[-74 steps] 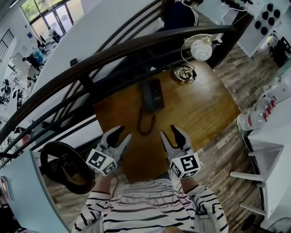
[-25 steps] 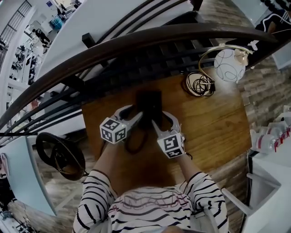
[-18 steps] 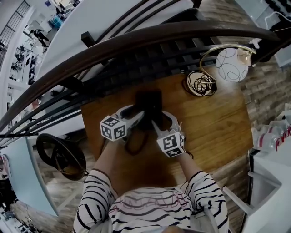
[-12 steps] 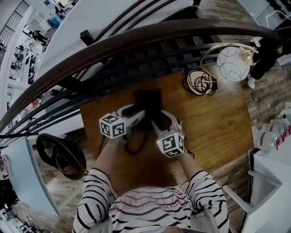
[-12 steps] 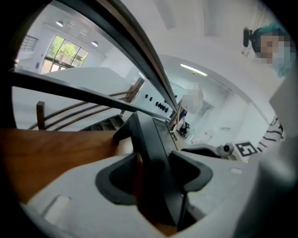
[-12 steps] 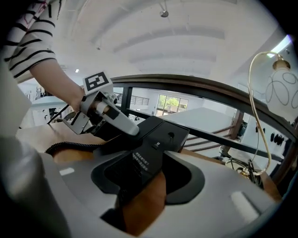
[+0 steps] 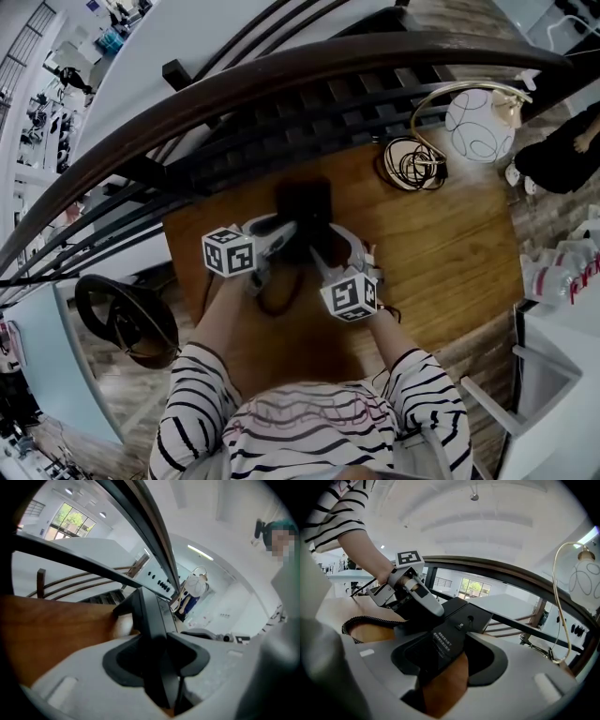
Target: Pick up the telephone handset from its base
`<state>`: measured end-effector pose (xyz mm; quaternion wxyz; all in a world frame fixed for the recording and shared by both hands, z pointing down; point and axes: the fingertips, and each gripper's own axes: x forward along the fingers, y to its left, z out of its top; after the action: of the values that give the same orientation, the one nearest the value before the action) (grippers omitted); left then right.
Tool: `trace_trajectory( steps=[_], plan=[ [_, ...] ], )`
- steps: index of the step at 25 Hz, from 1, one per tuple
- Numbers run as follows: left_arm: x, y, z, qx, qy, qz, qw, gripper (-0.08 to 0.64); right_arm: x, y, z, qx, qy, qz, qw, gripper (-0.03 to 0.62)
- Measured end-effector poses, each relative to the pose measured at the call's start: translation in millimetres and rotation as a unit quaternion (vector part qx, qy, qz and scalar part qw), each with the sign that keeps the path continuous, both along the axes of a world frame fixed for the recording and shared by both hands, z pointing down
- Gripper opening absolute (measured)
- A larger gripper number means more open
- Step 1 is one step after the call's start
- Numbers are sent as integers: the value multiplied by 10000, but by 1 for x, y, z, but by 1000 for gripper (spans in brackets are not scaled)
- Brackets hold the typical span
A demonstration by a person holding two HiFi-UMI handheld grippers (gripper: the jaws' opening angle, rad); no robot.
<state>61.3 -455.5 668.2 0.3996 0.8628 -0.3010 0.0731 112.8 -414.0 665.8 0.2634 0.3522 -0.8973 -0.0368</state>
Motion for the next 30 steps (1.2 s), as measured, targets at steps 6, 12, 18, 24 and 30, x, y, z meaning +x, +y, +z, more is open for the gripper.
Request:
trace_trajectory(
  steps=[6, 12, 18, 24, 30],
  plan=[
    [-1, 3, -6, -96, -79, 41, 9999, 123, 0, 1, -1, 74, -3, 32, 10000, 209],
    [-2, 4, -9, -397, 231, -102, 9989, 104, 1, 2, -2, 36, -13, 42, 10000, 209],
    [-3, 5, -15, -628, 808, -141, 9947, 91, 3, 1, -3, 26, -32, 66, 10000, 209],
    [-3, 7, -20, -562, 930, -179, 9939, 75, 2, 2, -2, 25, -29, 71, 10000, 209],
    [-4, 15, -22, -487, 948, -200, 9941, 75, 3, 5, 0, 16, -35, 79, 10000, 209]
  ],
)
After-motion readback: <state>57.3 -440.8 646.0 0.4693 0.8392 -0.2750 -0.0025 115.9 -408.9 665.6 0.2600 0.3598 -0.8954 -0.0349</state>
